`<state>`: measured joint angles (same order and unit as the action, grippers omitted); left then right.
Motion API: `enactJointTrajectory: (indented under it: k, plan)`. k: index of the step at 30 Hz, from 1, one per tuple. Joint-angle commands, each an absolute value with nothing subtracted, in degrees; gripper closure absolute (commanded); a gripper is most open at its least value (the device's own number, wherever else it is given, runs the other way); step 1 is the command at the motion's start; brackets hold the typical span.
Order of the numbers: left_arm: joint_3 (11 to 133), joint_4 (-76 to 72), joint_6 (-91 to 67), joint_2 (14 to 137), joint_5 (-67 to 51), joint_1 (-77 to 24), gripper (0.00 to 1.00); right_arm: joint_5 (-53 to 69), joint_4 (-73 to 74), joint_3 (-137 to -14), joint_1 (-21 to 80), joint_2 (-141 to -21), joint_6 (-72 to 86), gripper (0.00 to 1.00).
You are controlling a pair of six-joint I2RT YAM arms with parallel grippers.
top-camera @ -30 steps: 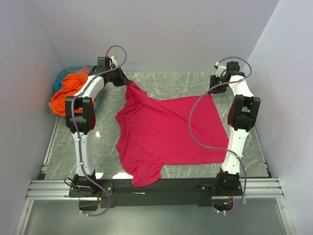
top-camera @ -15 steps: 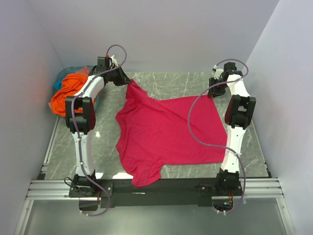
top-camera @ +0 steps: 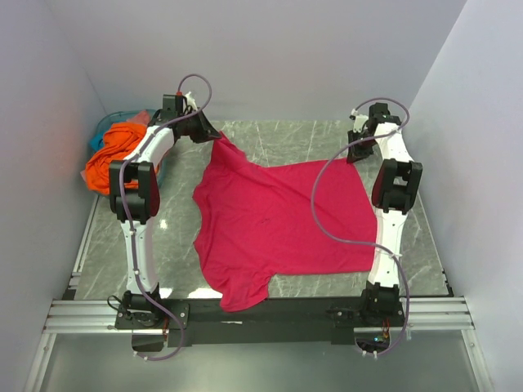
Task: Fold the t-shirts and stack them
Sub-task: Flatten the tshirt out
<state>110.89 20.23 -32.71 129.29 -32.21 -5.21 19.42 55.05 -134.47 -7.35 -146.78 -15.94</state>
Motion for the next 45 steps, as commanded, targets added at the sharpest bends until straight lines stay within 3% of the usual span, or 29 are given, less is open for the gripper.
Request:
enactJointTrajectory:
  k: [1, 2, 5, 17, 23, 35, 40, 45]
  plan:
    - [111.2, 17.6, -33.6, 129.6, -34.2, -5.0, 0.89, 20.0, 55.8, -132.8, -6.8, -145.6, -16.9, 0.8]
    - [111.3, 17.5, -33.6, 129.7, -34.2, -5.0, 0.88, 19.9, 55.3, -132.5, -6.9, -145.3, -16.9, 0.89]
    - [111.4, 17.5, -33.7, 129.6, -34.5, -5.1, 0.88, 19.7, 53.5, -130.9, -7.2, -144.1, -16.3, 1.0]
    - [105.7, 17.1, -28.8, 124.5, -34.5, -7.0, 0.89, 22.7, 33.8, -102.9, -10.5, -120.7, -15.1, 1.0]
    - [97.4, 15.8, -25.9, 118.5, -31.6, -11.3, 0.88, 27.6, 30.8, -91.2, -13.0, -112.2, -16.2, 1.0]
    - [83.9, 11.1, -20.7, 104.6, -22.3, -18.2, 0.78, 31.2, 29.9, -81.3, -13.8, -106.2, -18.4, 1.0]
    - [83.9, 10.2, -20.9, 102.4, -21.4, -17.9, 0.79, 31.9, 29.5, -80.1, -14.2, -105.0, -18.7, 1.0]
    - [86.0, 11.5, -20.3, 103.0, -21.1, -17.7, 0.87, 32.3, 29.3, -80.1, -14.3, -104.3, -18.5, 1.0]
